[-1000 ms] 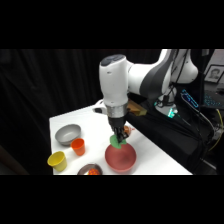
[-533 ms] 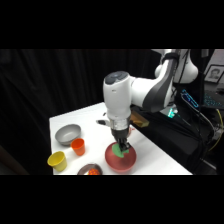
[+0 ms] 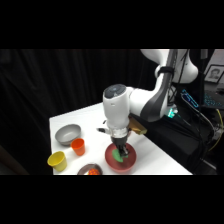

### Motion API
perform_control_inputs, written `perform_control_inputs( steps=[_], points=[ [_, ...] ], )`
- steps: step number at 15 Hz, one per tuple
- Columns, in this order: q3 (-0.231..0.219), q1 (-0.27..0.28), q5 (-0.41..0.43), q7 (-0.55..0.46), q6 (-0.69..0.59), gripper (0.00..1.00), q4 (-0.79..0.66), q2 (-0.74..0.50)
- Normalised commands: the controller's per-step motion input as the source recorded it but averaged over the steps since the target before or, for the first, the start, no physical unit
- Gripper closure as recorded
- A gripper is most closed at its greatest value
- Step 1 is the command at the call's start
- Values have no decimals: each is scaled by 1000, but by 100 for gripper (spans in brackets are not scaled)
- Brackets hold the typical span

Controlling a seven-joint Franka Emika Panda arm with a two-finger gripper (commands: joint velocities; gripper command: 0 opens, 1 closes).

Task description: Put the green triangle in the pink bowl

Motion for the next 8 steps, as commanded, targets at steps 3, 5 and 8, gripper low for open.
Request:
perform_control_inputs(
  steps=[3, 5, 8],
  points=[
    [-74, 51, 67, 8, 129, 94, 120, 127],
    [-102, 71, 25, 34, 108, 59, 117, 115],
    [-92, 62, 24, 14, 110, 42, 112, 111]
  ],
)
